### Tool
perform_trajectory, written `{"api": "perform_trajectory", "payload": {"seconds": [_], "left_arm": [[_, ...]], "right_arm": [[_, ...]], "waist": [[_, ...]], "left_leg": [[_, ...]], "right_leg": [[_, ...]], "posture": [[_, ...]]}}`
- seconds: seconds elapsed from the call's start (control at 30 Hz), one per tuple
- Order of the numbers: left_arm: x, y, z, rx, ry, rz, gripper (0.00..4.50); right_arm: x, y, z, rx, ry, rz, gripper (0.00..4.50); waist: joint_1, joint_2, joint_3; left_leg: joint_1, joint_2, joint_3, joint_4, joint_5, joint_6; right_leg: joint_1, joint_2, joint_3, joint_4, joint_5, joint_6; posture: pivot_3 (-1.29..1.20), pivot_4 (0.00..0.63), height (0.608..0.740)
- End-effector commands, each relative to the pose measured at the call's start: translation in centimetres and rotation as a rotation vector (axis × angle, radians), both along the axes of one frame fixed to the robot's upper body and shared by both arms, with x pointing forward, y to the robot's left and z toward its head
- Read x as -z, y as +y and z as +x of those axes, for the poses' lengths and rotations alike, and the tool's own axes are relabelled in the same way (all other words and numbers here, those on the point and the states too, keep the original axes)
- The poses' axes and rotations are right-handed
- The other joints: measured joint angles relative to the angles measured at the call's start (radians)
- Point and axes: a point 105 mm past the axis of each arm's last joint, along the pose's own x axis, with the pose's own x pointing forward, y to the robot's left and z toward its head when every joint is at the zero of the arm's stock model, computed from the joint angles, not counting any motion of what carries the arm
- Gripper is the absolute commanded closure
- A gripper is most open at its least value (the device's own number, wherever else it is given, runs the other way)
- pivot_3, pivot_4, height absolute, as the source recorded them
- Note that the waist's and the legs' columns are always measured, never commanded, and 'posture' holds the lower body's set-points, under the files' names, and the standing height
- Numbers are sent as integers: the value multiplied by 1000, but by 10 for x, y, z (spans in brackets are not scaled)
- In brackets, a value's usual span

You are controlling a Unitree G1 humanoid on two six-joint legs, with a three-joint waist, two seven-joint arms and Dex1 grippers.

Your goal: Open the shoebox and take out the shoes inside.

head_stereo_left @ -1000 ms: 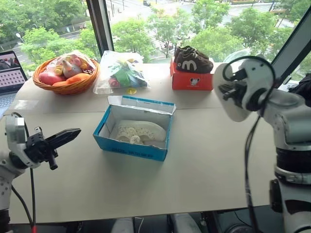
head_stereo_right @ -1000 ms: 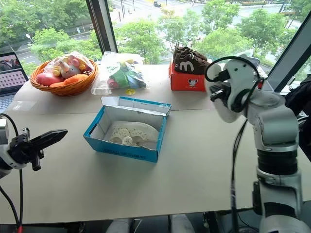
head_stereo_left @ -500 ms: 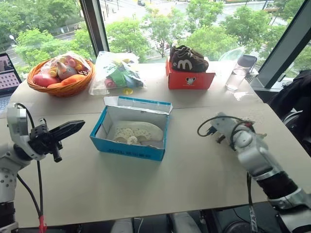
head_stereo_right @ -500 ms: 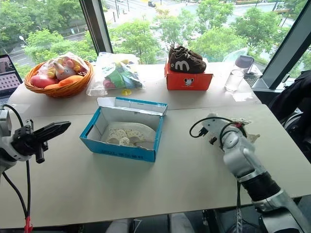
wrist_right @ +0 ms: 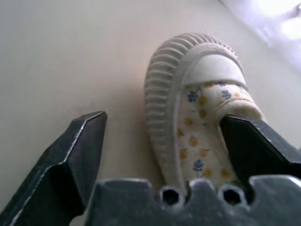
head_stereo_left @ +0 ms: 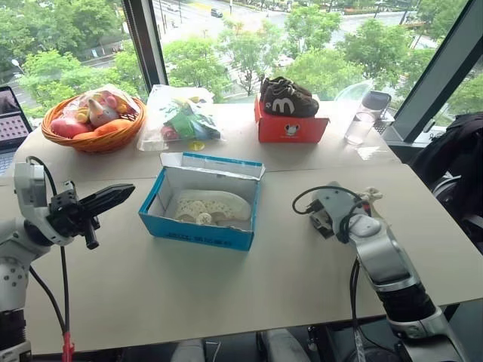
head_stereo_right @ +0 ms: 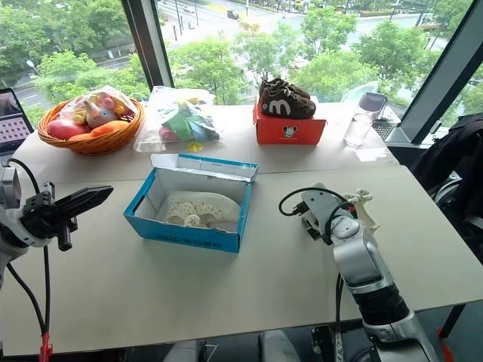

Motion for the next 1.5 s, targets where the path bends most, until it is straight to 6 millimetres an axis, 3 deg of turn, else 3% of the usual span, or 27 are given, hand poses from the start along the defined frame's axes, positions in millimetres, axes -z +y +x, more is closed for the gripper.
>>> {"api": "perform_trajectory", "payload": {"seconds": [0.03, 0.07, 0.17, 0.33, 0.43, 0.5, 0.67, 0.83, 1.07, 1.3, 1.5], "left_arm": [[-10, -4, -5, 48, -24, 20, 4500], [-10, -4, -5, 49, -23, 20, 4500], [-9, -5, -3, 53, -23, 16, 4500], [-6, -7, -1, 74, -11, 6, 4500], [-2, -11, -2, 122, 12, 15, 4500], [1, -13, -3, 147, 25, 29, 4500], [5, -14, -1, 171, 46, 44, 4500], [5, -13, -1, 173, 57, 59, 4500], [5, -13, 3, 174, 54, 66, 4500], [4, -14, 1, 158, 45, 71, 4500], [5, -9, -2, 123, 44, 73, 4500]], "right_arm": [[-12, 34, -11, -149, 48, 223, 17], [-18, 38, -12, -163, 42, 260, 17], [-62, 59, -17, -287, -9, 440, 17], [-101, 78, -22, -407, -46, 544, 17], [-128, 100, -21, -521, -61, 595, 17], [-135, 106, -19, -552, -64, 594, 17], [-126, 103, -3, -536, -50, 495, 17], [-153, 150, -17, -768, -63, 446, 17], [-137, 208, -23, -1026, 71, 260, 17], [-106, 197, 11, -1002, 127, 97, 17], [-83, 188, 25, -982, 157, 36, 17]], "waist": [[-1, 0, 0], [-1, 0, 0], [0, 2, 1], [5, 4, 2], [5, 4, 3], [5, 4, 3], [10, 4, 3], [0, 6, 4], [1, 6, 4], [14, 6, 4], [5, 6, 4]], "left_leg": [[0, 0, 0, 0, 0, 0], [0, 0, 0, -1, 0, 0], [-1, 0, 0, -1, 0, 0], [-3, 0, -1, -1, 0, 0], [-5, 0, -1, -1, 0, 0], [-6, 0, -1, -1, 0, 0], [-7, -1, -1, -1, 0, 0], [-13, -1, 0, -1, 0, 0], [-14, 2, -2, -2, 0, 0], [-16, 1, -2, 0, 0, 0], [-16, 1, -2, -1, 0, 0]], "right_leg": [[0, 0, 0, 0, 0, 0], [-1, 0, 0, 0, 0, 0], [-2, 0, 0, 0, 3, 5], [-3, 0, -1, 0, 3, 5], [-4, 0, -1, 0, 3, 5], [-5, 0, -1, 0, 3, 5], [-5, -1, -2, -1, 3, 5], [-13, -1, 0, 1, 4, 6], [-14, 3, -1, 2, 4, 5], [-15, 1, -2, 1, 4, 5], [-16, 2, -2, 1, 4, 4]], "posture": [[0, 150, 740], [0, 150, 740], [0, 150, 740], [0, 150, 740], [0, 150, 740], [0, 150, 740], [0, 150, 740], [0, 150, 740], [0, 150, 740], [0, 150, 740], [0, 150, 740]]}}
